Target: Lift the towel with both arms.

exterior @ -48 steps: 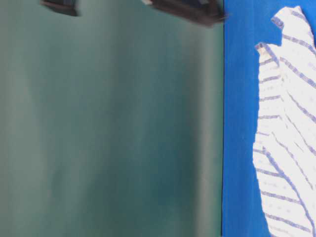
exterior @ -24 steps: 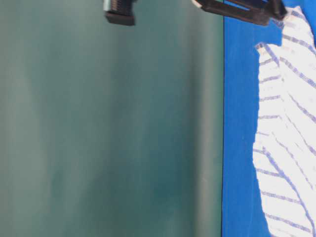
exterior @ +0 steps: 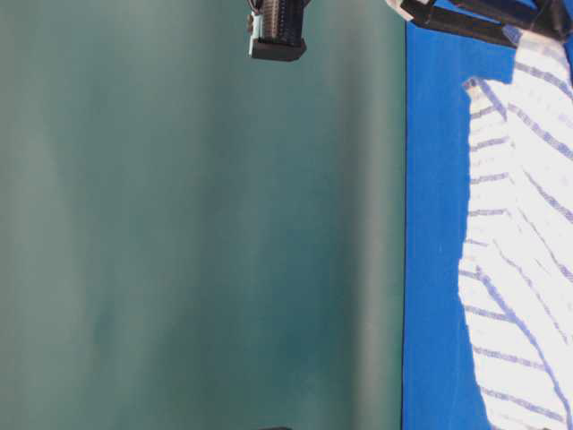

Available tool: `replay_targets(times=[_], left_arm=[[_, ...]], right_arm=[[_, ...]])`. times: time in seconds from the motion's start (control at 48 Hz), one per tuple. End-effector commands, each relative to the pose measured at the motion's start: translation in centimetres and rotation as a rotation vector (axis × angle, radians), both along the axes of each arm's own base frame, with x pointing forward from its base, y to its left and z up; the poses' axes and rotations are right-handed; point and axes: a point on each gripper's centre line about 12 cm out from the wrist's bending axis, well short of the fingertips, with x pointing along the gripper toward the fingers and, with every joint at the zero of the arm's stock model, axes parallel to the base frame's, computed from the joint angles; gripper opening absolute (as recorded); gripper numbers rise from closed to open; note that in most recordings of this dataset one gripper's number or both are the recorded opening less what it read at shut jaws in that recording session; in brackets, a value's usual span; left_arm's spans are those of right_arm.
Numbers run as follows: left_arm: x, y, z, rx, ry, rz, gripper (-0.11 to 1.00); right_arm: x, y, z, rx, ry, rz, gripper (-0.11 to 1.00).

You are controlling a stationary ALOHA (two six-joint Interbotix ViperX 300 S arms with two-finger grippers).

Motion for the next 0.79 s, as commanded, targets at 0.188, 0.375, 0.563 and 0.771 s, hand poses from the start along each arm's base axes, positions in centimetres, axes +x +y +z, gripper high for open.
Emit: replay_targets(times=[0.188, 0.375, 0.563, 0.771], left_arm=[[0.3, 0.1, 0.4, 0.003, 0.008, 0.001, 0.04], [0.5, 0.5, 1.4, 0.003, -0.014, 0.015, 0.01], [0.8, 1.1, 5.2, -0.001, -0.061, 0.034, 0.01], [0.2, 1.7, 11.2, -0.001, -0.146, 0.055, 0.01]], right_arm=[[0.6, 0.0, 0.8, -0.010, -0.033, 0.009, 0.03], [0.8, -0.1, 1.5, -0.005, -0.050, 0.000, 0.03], [1.0, -0.1, 5.0, -0.010, -0.098, -0.007, 0.03], [1.0, -0.4, 11.5, -0.036, -0.192, -0.010, 0.03]])
